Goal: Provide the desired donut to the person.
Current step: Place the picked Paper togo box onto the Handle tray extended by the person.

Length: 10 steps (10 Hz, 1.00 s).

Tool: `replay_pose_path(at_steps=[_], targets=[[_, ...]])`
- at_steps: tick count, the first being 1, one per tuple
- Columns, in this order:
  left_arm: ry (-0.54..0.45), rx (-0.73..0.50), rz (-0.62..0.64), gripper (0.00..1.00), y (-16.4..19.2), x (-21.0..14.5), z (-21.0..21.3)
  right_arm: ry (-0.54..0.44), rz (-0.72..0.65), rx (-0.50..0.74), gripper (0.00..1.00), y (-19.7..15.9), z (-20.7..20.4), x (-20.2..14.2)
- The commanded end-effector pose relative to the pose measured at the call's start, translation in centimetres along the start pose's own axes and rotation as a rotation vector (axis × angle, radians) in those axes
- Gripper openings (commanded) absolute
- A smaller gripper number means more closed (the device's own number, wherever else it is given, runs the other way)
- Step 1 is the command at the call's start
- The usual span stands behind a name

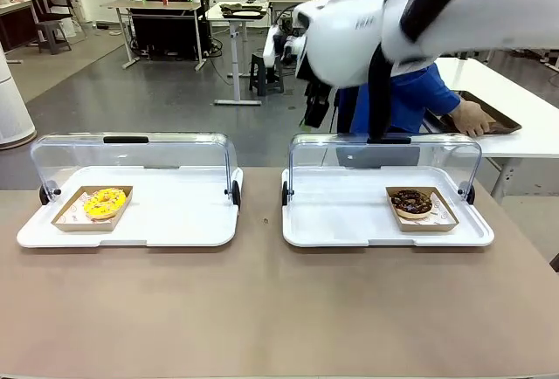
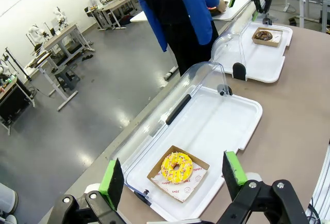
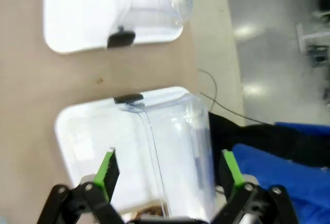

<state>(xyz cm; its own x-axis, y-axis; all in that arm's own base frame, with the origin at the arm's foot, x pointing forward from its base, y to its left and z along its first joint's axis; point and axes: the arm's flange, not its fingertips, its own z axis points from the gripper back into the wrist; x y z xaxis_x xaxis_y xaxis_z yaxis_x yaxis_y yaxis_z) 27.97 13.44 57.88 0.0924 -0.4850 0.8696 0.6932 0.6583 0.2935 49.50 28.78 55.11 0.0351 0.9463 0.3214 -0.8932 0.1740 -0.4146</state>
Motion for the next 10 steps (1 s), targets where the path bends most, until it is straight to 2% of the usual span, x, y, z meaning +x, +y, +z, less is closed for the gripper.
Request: replay_pose_path(at_steps=[1, 3, 6, 8, 10], targets=[[0.002, 0.001, 0.001, 1.00, 0.0, 0.0, -0.1, -0.143, -0.163, -0.010, 1.00, -0.4, 7.0, -7.0], [0.002, 0.001, 0.001, 1.00, 0.0, 0.0, -0.1, -0.266, -0.221, 0.035, 1.00, 0.8, 12.6, -14.1], [0.002, 0.001, 0.001, 1.00, 0.0, 0.0, -0.1, -0.445, -0.261, 0.036, 1.00, 3.4, 17.9, -23.2], [0.002, 0.001, 0.001, 1.00, 0.0, 0.0, -0.1, -0.531, -0.309, 0.039, 1.00, 5.3, 19.1, -27.6], [0.002, 0.001, 0.001, 1.00, 0.0, 0.0, -0.1, -0.546, -0.362, 0.020, 1.00, 6.5, 19.5, -30.2]])
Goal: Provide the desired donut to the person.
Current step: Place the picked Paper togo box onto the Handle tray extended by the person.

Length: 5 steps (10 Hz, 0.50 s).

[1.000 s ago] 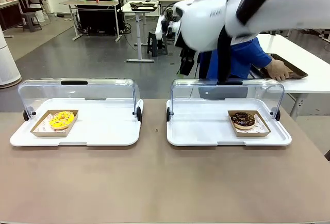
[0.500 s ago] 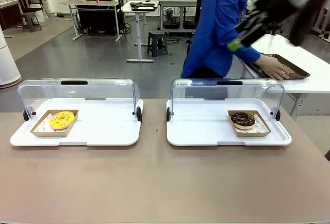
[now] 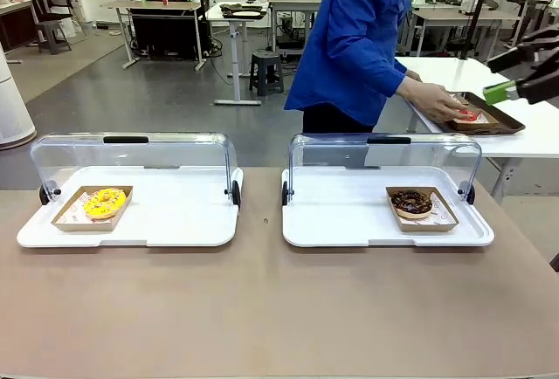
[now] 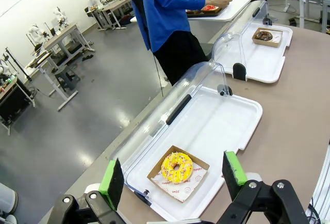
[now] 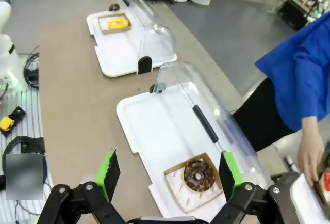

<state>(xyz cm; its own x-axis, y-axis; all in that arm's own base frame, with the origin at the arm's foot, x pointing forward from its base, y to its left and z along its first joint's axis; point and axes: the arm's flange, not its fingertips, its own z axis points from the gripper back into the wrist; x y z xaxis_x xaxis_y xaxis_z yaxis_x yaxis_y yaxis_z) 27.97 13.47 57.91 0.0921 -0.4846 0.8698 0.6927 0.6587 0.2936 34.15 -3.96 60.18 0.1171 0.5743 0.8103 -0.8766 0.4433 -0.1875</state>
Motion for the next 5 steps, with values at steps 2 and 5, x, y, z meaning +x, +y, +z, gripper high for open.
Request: replay_pose_path(at_steps=[2, 5], targets=[[0.003, 0.001, 0.001, 1.00, -0.1, 0.0, -0.1, -0.054, -0.012, -0.011, 1.00, 0.2, 0.3, -2.1], [0.003, 0.001, 0.001, 1.00, -0.1, 0.0, -0.1, -0.077, -0.047, -0.040, 1.00, -0.9, 0.4, -3.3]])
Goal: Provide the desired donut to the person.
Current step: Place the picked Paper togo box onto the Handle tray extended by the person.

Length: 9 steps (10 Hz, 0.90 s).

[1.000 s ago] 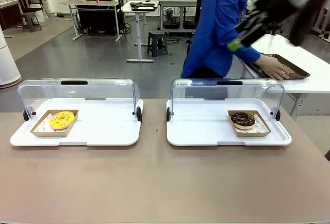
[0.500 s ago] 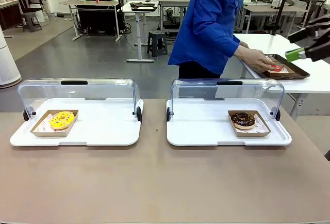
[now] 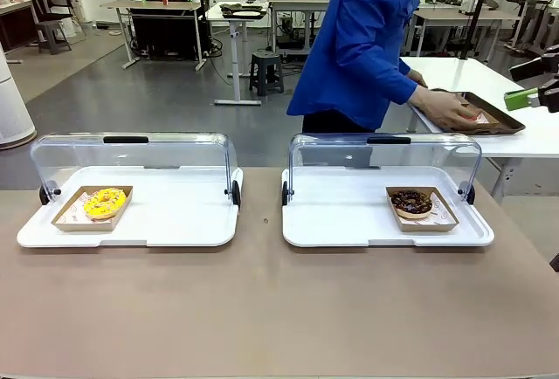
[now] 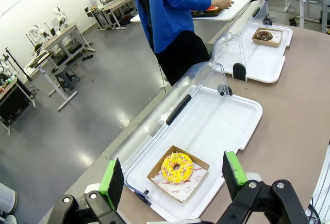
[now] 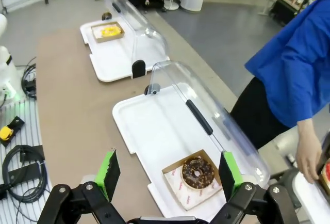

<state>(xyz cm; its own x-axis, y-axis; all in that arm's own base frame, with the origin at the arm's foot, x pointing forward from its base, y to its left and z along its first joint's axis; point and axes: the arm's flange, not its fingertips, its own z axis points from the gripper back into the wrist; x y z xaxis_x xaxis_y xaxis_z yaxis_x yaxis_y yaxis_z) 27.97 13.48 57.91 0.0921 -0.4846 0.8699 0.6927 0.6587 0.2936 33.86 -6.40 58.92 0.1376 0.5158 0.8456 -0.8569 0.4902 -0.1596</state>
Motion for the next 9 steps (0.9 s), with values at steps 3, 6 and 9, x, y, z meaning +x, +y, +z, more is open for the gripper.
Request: replay_pose_path(at_steps=[3, 6, 9], targets=[[0.003, 0.001, 0.001, 1.00, -0.1, -0.1, -0.1, -0.019, 0.019, -0.048, 1.00, 0.0, 0.0, -1.1], [0.003, 0.001, 0.001, 1.00, -0.1, -0.1, -0.1, -0.017, 0.019, -0.066, 1.00, 0.0, -0.6, -0.6], [0.003, 0.001, 0.001, 1.00, -0.1, -0.1, -0.1, 0.001, 0.008, -0.037, 1.00, -0.3, 0.7, -0.4]])
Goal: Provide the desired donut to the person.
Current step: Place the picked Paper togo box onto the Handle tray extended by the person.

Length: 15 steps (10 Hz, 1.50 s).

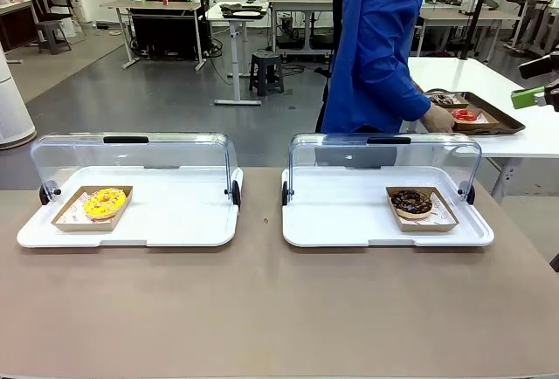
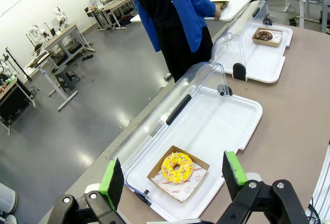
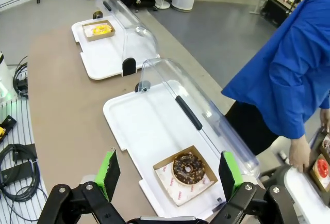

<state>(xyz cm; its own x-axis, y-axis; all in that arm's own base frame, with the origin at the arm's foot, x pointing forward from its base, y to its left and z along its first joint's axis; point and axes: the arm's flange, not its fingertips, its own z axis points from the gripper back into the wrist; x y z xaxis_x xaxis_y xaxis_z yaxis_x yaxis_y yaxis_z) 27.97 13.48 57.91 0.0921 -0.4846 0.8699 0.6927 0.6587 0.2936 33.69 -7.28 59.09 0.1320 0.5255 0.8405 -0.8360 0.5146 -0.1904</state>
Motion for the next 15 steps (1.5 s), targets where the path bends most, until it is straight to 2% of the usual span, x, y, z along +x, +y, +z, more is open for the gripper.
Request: replay_pose_path(at_steps=[1, 15], targets=[[0.003, 0.001, 0.001, 1.00, -0.06, -0.05, -0.08, -0.005, -0.002, 0.006, 1.00, -0.02, -0.07, -0.12], [0.003, 0.001, 0.001, 1.00, -0.06, -0.05, -0.08, -0.005, -0.002, 0.006, 1.00, -0.02, -0.07, -0.12]])
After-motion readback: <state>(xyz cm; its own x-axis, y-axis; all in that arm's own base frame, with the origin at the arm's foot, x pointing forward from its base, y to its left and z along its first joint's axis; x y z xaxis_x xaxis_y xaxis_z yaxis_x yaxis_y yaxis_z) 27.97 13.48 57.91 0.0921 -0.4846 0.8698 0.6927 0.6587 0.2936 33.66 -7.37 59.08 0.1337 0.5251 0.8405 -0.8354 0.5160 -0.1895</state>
